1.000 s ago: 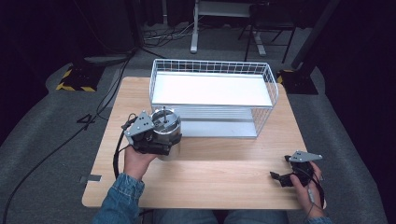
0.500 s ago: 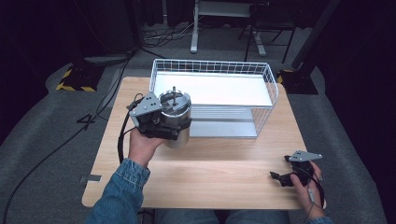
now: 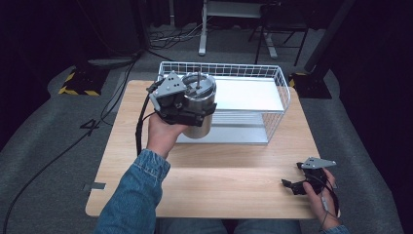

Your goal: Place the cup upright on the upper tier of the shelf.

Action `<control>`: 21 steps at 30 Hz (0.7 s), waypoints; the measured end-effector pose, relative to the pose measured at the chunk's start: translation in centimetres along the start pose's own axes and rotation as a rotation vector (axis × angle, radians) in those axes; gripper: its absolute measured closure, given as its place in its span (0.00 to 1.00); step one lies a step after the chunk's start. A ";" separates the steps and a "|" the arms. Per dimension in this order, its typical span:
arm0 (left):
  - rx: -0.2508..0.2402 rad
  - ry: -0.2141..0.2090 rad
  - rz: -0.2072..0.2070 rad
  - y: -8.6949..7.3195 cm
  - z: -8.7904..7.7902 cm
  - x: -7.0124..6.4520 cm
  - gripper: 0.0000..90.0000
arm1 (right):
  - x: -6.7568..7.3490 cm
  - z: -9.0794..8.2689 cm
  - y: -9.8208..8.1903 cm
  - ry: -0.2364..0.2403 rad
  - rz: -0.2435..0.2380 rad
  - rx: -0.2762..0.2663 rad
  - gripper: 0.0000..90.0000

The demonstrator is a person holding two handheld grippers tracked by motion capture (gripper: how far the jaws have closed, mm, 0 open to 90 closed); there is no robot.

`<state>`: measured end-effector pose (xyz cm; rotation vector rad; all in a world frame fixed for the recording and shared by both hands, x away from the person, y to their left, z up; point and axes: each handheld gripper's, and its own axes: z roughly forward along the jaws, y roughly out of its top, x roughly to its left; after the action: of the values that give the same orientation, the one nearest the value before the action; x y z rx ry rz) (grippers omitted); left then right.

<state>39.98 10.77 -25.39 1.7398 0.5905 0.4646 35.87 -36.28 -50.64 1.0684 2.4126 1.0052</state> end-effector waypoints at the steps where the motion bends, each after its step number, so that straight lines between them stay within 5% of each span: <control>1: -0.006 0.001 -0.001 0.4 0.3 0.0 0.04 | 0.0 0.0 0.0 0.000 0.000 0.000 0.00; 15: -0.061 0.015 -0.023 5.2 4.9 0.6 0.04 | 0.1 0.3 0.3 0.002 0.000 -0.002 0.00; 21: -0.077 0.071 -0.013 5.9 7.3 1.3 0.04 | 0.1 0.3 0.3 0.002 0.001 -0.001 0.00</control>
<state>46.17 4.81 -21.41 1.6510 0.6265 0.5352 36.13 -35.92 -50.64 1.0687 2.4127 1.0084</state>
